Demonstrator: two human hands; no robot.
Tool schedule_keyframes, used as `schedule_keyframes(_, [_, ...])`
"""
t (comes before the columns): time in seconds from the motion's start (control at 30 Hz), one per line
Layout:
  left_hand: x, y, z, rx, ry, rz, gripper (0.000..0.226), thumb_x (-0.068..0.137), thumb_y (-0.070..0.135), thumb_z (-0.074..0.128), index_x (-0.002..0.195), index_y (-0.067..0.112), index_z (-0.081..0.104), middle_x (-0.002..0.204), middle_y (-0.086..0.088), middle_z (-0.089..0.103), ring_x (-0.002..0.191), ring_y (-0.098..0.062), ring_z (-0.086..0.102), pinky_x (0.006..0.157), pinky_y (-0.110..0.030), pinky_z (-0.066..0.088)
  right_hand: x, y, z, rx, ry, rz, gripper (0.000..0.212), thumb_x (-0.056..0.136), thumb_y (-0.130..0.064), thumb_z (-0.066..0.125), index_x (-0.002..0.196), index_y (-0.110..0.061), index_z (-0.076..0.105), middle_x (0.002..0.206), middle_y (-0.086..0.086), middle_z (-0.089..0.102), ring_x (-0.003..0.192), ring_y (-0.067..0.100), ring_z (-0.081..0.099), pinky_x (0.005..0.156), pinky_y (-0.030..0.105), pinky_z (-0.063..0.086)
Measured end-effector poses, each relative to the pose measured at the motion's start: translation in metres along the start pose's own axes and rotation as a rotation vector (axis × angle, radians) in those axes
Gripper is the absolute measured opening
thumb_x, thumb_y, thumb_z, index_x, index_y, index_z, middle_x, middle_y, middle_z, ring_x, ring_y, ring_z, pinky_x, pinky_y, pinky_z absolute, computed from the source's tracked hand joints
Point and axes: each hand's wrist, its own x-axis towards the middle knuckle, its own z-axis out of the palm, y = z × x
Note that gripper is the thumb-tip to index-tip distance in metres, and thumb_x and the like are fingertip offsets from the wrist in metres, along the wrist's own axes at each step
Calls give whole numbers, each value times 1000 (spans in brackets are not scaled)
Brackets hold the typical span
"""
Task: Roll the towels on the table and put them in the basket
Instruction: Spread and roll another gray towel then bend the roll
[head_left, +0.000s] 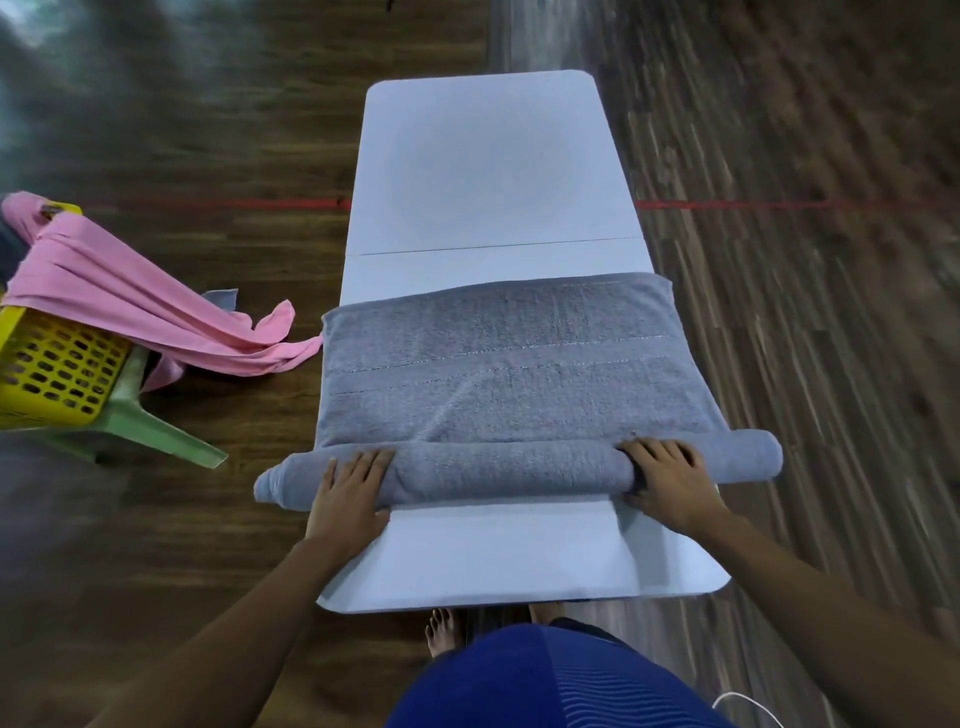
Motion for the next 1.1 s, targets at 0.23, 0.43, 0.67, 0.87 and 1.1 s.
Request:
schedule_keyframes(0.23, [29, -14, -29, -197, -216, 38, 35, 68, 49, 49, 93, 27, 61, 95, 3, 69, 89, -19, 63, 85, -36, 47, 28, -3, -38, 138, -480, 56, 42, 73, -40, 65, 112, -29, 57, 115, -4, 62, 104, 19, 58, 87, 34, 44])
schedule_keyframes(0.43, [46, -27, -56, -462, -416, -17, 19, 67, 36, 59, 84, 27, 60, 84, 5, 64, 79, -15, 61, 66, -30, 49, 48, -4, -55, 277, -487, 126, 30, 72, -21, 73, 98, -28, 58, 104, 1, 63, 98, 24, 61, 82, 36, 47])
schedule_keyframes(0.67, [38, -7, -29, -265, 182, 59, 47, 89, 45, 50, 118, 10, 63, 111, -11, 68, 101, -29, 62, 90, -40, 47, 44, -10, -31, 221, 103, 108, 34, 86, -55, 59, 108, -28, 62, 111, -4, 61, 111, 22, 55, 98, 44, 35])
schedule_keyframes(0.87, [37, -10, -18, -69, 46, 145, 61, 70, 36, 72, 125, 14, 58, 121, -10, 64, 108, -33, 61, 97, -45, 44, 30, -16, -15, 28, -68, -15, 64, 75, -47, 70, 132, -31, 47, 134, -7, 52, 126, 17, 48, 106, 38, 24])
schedule_keyframes(1.1, [52, -15, -51, -453, -479, -44, 31, 62, 50, 57, 88, 34, 60, 92, 6, 65, 87, -13, 59, 73, -27, 46, 49, -14, -49, 255, -478, 64, 38, 61, -47, 56, 97, -35, 57, 101, -5, 65, 97, 21, 60, 84, 36, 46])
